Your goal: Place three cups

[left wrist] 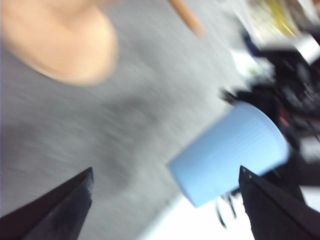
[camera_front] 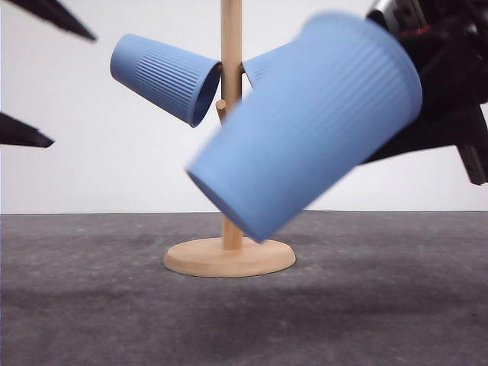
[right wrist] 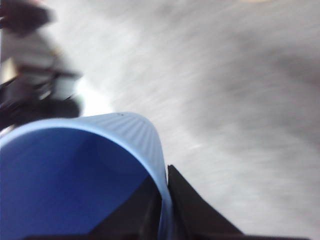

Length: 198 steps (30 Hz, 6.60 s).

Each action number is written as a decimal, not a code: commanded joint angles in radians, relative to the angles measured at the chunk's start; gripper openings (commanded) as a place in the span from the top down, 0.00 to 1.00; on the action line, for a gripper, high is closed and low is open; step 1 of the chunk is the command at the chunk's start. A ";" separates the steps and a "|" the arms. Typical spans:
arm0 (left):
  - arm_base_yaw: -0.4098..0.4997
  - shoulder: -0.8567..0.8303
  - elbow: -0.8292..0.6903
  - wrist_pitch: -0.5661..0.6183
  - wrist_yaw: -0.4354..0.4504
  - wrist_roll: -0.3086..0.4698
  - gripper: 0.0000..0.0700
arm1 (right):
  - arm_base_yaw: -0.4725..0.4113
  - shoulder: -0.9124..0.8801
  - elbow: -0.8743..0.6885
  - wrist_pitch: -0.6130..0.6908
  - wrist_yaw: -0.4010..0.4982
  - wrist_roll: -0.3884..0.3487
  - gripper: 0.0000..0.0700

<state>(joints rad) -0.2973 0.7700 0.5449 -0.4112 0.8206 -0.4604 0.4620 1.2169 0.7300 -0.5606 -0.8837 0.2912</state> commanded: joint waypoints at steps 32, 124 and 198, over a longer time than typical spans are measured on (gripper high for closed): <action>-0.552 0.316 0.014 0.364 0.198 -0.001 0.15 | 0.241 0.004 0.013 0.144 -0.288 0.100 1.00; -0.136 0.839 0.235 0.888 0.175 -1.025 0.16 | -0.426 0.004 0.013 0.064 -0.286 -0.150 0.66; 0.207 0.066 0.234 -0.194 -0.510 0.368 1.00 | -0.418 -0.011 0.032 0.073 0.518 -0.456 0.98</action>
<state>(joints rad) -0.0891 0.8310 0.7704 -0.6131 0.3115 -0.0971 0.0437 1.2011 0.7467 -0.4957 -0.3634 -0.1600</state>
